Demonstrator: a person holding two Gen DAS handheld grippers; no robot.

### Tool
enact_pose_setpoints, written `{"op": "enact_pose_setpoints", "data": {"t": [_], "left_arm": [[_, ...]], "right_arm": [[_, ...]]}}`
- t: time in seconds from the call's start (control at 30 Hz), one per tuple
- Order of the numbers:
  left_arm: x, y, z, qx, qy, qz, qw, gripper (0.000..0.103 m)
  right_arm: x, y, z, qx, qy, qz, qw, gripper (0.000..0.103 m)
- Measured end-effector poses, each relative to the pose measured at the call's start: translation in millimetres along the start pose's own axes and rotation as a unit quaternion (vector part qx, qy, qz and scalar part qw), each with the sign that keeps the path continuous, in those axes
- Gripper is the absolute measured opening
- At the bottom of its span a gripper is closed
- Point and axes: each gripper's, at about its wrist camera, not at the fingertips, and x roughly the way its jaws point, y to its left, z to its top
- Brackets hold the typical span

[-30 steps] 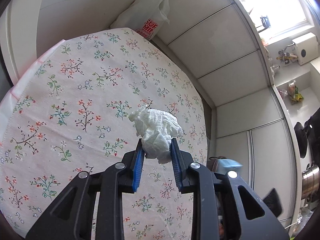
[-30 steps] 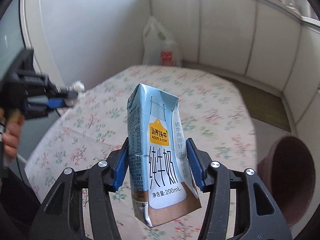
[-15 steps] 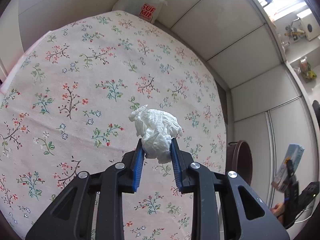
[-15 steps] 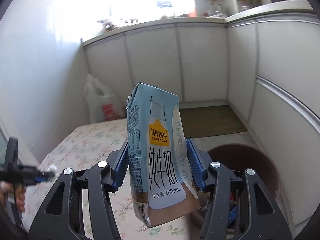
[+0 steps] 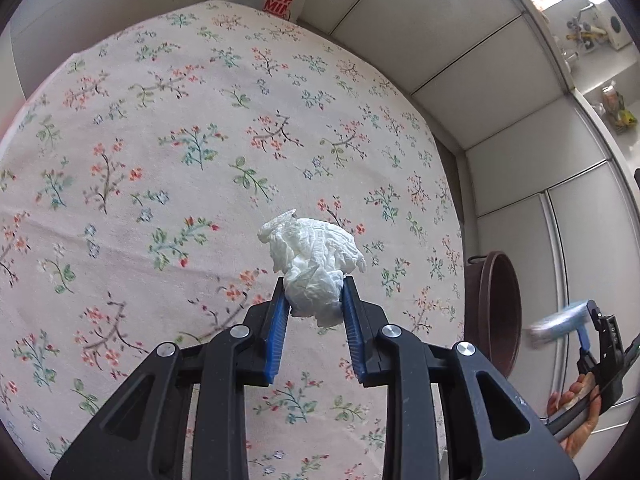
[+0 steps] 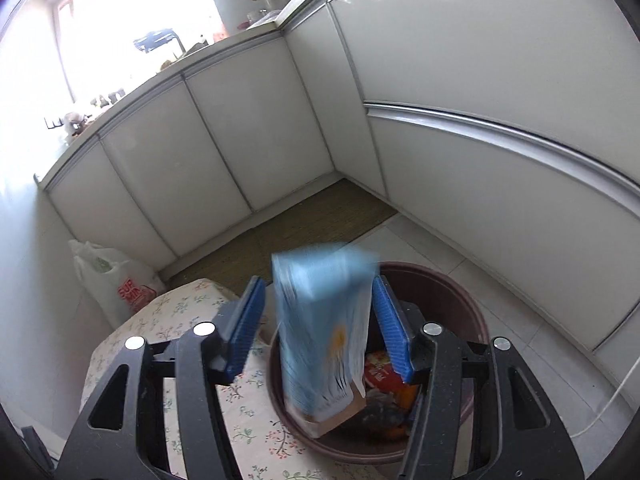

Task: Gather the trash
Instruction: 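Carry the tissue over the bin and open the left tool to drop it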

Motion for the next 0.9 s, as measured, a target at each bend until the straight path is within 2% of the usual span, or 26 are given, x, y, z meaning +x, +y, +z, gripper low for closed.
{"op": "enact_pose_setpoints", "data": {"t": [0.07,0.13,0.3,0.5,0.73,0.9], "left_arm": [[2.4,-3.5,-3.9,-0.014,0.008,-0.018,0.9997,0.028],[3.3,-11.0,-9.2,-0.021,0.012,-0.035,0.9991,0.028],[4.5,-54.7,-23.4,-0.009,0.015,-0.083,0.9964,0.028],[16.7,-151.2,-27.8,0.052,0.032,-0.122,0.9906,0.028],[36.2,-267.3,-32.1,0.148,0.026,-0.136,0.9793,0.028],[60.8,-312.4,-32.4,0.160,0.037,-0.143,0.9760,0.028]], "right_arm": [[-7.2,-7.9,2.3,0.012,-0.020,-0.017,1.000,0.092],[-12.1,-11.8,5.9,0.020,-0.036,-0.030,0.999,0.097],[-11.0,-33.2,17.0,0.061,-0.049,-0.067,0.995,0.096],[-12.7,-76.3,12.1,0.154,-0.015,-0.054,0.986,0.096],[-23.8,-88.0,14.7,0.170,-0.042,-0.056,0.983,0.096],[-32.9,-99.9,16.1,0.204,-0.064,-0.052,0.976,0.096]]}}
